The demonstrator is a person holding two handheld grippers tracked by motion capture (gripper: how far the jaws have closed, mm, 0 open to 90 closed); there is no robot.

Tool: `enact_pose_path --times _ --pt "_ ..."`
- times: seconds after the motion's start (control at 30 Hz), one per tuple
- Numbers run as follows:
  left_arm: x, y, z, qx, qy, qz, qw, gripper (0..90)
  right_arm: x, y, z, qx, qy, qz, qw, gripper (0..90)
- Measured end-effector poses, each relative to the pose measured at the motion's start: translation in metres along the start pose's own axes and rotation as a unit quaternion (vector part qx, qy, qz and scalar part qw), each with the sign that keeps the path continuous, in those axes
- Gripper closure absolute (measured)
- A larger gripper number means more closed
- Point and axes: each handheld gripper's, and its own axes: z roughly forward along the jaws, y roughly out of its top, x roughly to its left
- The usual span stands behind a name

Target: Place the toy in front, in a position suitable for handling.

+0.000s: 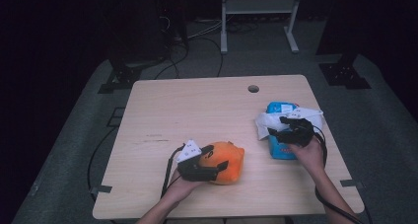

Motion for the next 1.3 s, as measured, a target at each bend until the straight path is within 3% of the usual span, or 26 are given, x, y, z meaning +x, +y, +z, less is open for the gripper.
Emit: enact_pose_path --times 0.17,0.3,0.53,0.63,0.9,1.3 --pt "0.001 0.000 0.000 0.001 -0.003 -0.003 1.0000 19.6 -0.004 0.000 0.001 0.018 -0.019 0.011 0.9996 44.7" --pt "0.000 0.000 0.000 0.000 -0.003 -0.003 1.0000 19.6 -0.007 -0.001 0.001 0.040 -0.033 0.018 0.9985 60.3" --pt "0.002 0.000 0.000 0.001 -0.006 -0.001 1.0000 19.4 -0.014 -0.005 -0.002 0.037 -0.018 0.043 0.9982 72.2" --pt "0.002 0.000 0.000 0.001 -0.006 0.000 1.0000 19.4 -0.017 -0.005 -0.006 0.032 -0.012 0.057 0.9978 83.5" --pt "0.003 -0.001 0.000 0.000 -0.008 0.002 1.0000 19.2 -0.025 -0.010 -0.012 0.019 0.012 0.092 0.9955 86.5" --pt "0.003 -0.002 0.001 0.000 -0.006 0.009 0.9999 18.9 -0.028 -0.006 -0.025 -0.005 0.030 0.109 0.9935 87.0"
